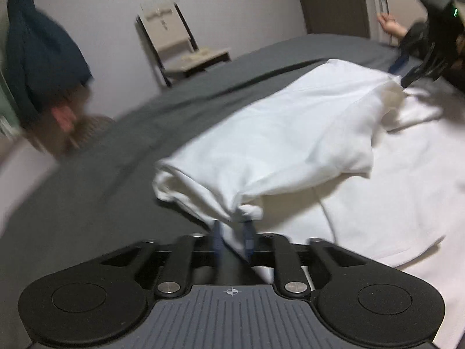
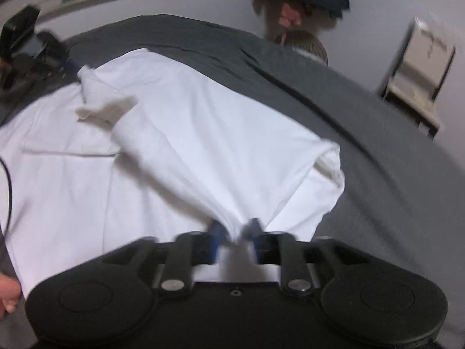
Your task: Fold clothes
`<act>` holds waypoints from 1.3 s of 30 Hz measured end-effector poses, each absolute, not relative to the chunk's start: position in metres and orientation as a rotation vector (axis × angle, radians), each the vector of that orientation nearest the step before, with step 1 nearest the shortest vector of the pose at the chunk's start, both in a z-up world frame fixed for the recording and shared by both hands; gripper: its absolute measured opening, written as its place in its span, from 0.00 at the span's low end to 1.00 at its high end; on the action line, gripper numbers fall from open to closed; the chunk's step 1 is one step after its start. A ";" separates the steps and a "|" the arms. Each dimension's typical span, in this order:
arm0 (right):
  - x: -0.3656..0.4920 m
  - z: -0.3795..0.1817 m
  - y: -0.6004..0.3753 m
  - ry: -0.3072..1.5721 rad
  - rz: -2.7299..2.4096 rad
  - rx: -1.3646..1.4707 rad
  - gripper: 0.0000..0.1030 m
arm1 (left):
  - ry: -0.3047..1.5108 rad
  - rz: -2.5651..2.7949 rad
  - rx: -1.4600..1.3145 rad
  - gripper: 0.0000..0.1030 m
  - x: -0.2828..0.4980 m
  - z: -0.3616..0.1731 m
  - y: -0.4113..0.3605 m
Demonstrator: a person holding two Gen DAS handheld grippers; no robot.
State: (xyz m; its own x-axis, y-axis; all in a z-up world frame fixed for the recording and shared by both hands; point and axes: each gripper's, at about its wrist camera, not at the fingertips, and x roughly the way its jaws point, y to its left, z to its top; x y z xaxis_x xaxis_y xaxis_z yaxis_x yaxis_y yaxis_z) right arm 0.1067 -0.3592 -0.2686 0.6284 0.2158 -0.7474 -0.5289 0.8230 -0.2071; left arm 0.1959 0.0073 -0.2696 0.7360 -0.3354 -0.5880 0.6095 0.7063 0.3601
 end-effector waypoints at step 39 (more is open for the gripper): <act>0.113 -0.247 -0.304 0.711 0.713 -0.576 0.44 | 0.612 -0.832 0.642 0.49 0.192 -0.220 0.021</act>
State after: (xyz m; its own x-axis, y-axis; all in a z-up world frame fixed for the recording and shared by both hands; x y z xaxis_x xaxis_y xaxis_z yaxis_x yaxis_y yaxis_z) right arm 0.1131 -0.3039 -0.2475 0.5475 0.3804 -0.7453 -0.7463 0.6249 -0.2293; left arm 0.1916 0.0209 -0.2196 0.5296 -0.4679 -0.7075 0.8148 0.5126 0.2708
